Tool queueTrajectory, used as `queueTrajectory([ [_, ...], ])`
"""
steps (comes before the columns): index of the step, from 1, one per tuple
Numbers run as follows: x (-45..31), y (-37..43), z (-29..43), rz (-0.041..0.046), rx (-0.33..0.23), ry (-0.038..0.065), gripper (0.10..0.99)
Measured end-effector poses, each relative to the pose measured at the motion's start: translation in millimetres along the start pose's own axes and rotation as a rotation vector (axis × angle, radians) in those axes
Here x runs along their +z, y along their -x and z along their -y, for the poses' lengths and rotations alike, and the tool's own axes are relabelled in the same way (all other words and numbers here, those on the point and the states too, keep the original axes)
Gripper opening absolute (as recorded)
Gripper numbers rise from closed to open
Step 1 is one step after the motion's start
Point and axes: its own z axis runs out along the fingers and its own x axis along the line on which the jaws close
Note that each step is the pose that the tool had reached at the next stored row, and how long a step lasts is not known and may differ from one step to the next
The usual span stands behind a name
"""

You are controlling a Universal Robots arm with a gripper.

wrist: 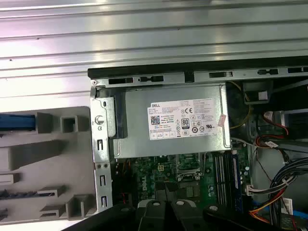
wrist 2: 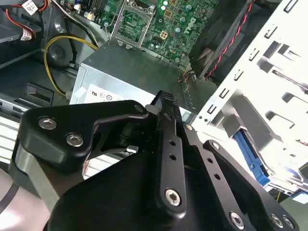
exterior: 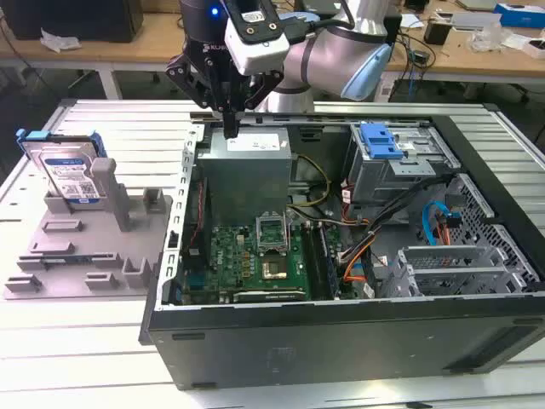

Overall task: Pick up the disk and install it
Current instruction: 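Reach for the disk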

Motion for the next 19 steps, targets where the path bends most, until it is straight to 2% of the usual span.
queueTrajectory([
  [19,0.3,-0.8,0.0,-0.0001,0.0,0.0,0.106],
])
